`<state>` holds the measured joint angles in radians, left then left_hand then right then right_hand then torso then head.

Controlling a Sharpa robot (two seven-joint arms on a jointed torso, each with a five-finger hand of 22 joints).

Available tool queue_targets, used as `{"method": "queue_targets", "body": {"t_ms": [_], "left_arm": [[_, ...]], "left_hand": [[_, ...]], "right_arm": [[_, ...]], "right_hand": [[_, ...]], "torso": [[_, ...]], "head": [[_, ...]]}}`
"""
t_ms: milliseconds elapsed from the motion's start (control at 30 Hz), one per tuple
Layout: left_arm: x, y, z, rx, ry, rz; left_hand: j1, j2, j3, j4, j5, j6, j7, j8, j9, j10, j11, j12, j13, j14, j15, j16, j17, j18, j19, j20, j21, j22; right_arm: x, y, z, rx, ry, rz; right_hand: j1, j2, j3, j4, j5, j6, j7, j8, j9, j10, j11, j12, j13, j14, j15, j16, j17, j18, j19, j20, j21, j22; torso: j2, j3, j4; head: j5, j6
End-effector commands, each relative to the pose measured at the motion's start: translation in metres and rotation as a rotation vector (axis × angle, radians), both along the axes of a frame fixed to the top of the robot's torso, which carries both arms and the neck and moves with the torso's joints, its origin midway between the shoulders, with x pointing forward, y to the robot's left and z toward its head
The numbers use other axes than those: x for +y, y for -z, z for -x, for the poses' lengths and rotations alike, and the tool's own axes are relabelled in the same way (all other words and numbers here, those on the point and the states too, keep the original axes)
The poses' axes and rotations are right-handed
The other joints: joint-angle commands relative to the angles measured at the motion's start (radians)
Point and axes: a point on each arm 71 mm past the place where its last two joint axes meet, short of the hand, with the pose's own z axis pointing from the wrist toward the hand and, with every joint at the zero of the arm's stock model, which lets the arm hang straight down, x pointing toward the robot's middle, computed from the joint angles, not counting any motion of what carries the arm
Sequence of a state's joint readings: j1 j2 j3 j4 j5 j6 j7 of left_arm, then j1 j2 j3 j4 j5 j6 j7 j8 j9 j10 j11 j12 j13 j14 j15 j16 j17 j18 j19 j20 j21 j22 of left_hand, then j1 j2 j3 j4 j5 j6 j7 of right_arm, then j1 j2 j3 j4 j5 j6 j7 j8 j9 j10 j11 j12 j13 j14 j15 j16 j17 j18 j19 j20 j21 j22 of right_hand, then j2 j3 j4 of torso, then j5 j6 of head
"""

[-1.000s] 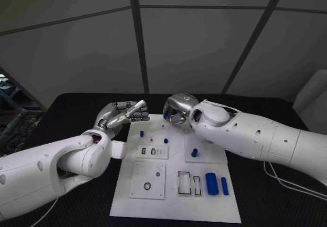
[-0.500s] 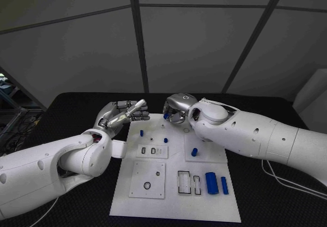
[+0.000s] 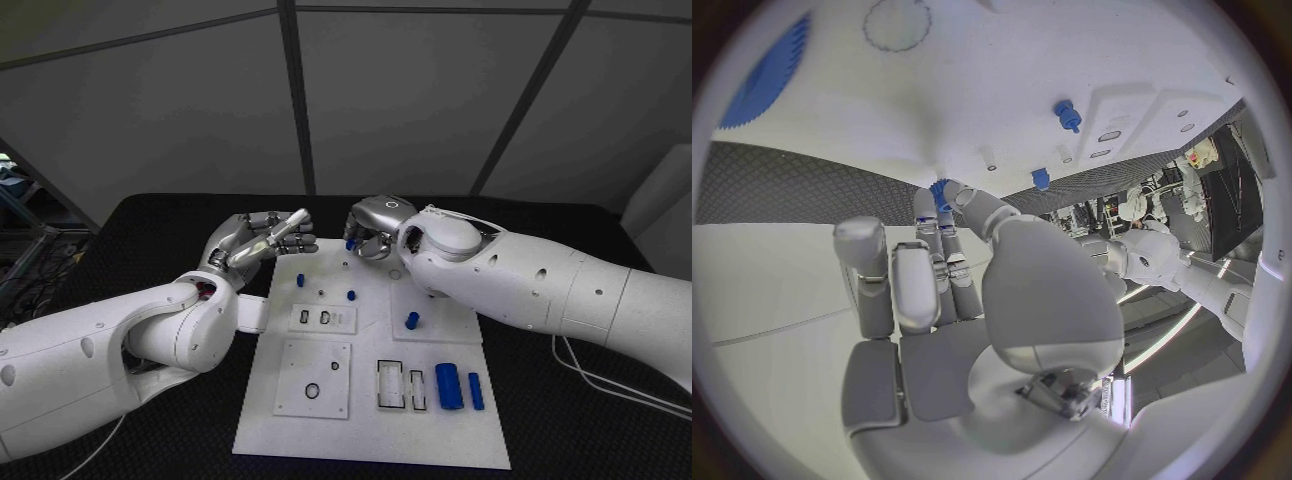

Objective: Assemble the parts on the task board

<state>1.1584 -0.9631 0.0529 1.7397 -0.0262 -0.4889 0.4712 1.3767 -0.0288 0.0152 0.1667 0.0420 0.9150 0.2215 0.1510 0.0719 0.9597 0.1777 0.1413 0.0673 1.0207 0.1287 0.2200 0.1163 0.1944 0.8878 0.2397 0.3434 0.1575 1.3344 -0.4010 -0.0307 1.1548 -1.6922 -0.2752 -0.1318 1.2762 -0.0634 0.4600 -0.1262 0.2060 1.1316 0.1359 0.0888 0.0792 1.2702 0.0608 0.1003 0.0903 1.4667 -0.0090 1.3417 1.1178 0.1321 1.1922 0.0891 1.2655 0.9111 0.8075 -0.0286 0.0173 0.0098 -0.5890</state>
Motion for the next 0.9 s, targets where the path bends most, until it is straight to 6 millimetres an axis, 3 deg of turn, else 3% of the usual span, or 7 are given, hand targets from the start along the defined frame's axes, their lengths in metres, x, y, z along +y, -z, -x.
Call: {"method": "queue_targets", "body": {"t_ms": [33, 533, 767, 833, 900], "left_arm": [[-0.001, -0.0017, -0.0001, -0.014, 0.009, -0.002], [-0.0012, -0.0014, -0.0005, -0.012, 0.008, -0.002], [-0.0008, -0.0012, -0.0007, -0.012, 0.005, -0.004], [-0.0008, -0.0012, -0.0007, -0.012, 0.005, -0.004], [-0.0009, -0.0012, -0.0007, -0.012, 0.005, -0.004]], "left_hand": [[0.002, 0.001, -0.008, 0.0, 0.005, 0.003, 0.005, -0.004, -0.001, -0.001, 0.002, -0.003, -0.002, -0.001, 0.005, -0.005, 0.0, -0.015, 0.003, -0.001, 0.004, 0.0], [0.002, 0.001, -0.008, 0.0, 0.005, 0.003, 0.005, -0.004, -0.001, -0.001, 0.002, -0.003, -0.002, -0.001, 0.005, -0.005, 0.0, -0.015, 0.003, -0.001, 0.004, 0.0], [0.002, 0.002, -0.009, -0.001, 0.005, 0.003, 0.006, -0.006, -0.002, -0.001, 0.003, -0.005, -0.002, -0.003, 0.006, -0.007, 0.0, -0.015, 0.002, -0.001, 0.004, 0.0], [0.002, 0.002, -0.009, -0.001, 0.005, 0.003, 0.006, -0.006, -0.002, -0.002, 0.003, -0.005, -0.002, -0.003, 0.006, -0.007, 0.0, -0.015, 0.002, -0.001, 0.003, 0.0], [0.002, 0.002, -0.009, -0.001, 0.005, 0.003, 0.006, -0.006, -0.002, -0.002, 0.003, -0.005, -0.002, -0.003, 0.006, -0.007, 0.0, -0.015, 0.002, -0.001, 0.003, 0.0]], "right_arm": [[-0.0008, 0.0065, 0.0007, 0.035, 0.0, 0.034], [-0.0038, 0.0053, 0.0015, 0.025, 0.002, 0.023], [-0.0052, 0.0046, 0.0003, 0.015, 0.01, 0.015], [-0.005, 0.0044, -0.0002, 0.014, 0.011, 0.009], [-0.0046, 0.0043, -0.0006, 0.014, 0.01, 0.003]], "right_hand": [[-0.007, 0.006, 0.0, 0.004, -0.004, 0.005, 0.0, 0.003, 0.017, 0.005, 0.002, -0.006, 0.001, 0.037, -0.006, 0.002, -0.001, -0.01, 0.001, 0.004, 0.003, -0.001], [-0.01, 0.005, -0.001, 0.007, -0.003, 0.004, 0.0, 0.002, 0.017, 0.004, 0.003, -0.008, 0.001, 0.036, -0.006, 0.004, 0.001, -0.011, 0.001, 0.004, 0.003, 0.0], [-0.014, 0.001, -0.002, 0.01, 0.001, -0.001, 0.002, -0.002, 0.017, 0.0, 0.004, -0.012, 0.001, 0.036, -0.005, 0.005, 0.002, -0.01, -0.002, 0.005, 0.002, -0.003], [-0.026, -0.01, -0.001, 0.019, -0.001, -0.032, 0.015, -0.021, 0.011, -0.043, 0.016, -0.036, -0.008, 0.034, 0.007, 0.007, 0.004, -0.009, -0.011, 0.009, -0.004, -0.014], [-0.042, -0.032, -0.005, 0.029, -0.018, -0.102, 0.035, -0.029, -0.005, -0.121, 0.042, -0.041, -0.025, 0.027, 0.027, -0.002, -0.014, -0.006, -0.03, 0.022, -0.018, -0.04]], "torso": [[0.0, 0.0004, -0.001], [0.001, 0.0006, -0.0014], [0.001, -0.0011, -0.0012], [0.001, -0.0012, -0.0014], [0.002, -0.001, -0.0011]], "head": [[0.0, -0.001], [0.002, 0.001], [-0.003, 0.002], [-0.002, 0.003], [-0.001, 0.004]]}}
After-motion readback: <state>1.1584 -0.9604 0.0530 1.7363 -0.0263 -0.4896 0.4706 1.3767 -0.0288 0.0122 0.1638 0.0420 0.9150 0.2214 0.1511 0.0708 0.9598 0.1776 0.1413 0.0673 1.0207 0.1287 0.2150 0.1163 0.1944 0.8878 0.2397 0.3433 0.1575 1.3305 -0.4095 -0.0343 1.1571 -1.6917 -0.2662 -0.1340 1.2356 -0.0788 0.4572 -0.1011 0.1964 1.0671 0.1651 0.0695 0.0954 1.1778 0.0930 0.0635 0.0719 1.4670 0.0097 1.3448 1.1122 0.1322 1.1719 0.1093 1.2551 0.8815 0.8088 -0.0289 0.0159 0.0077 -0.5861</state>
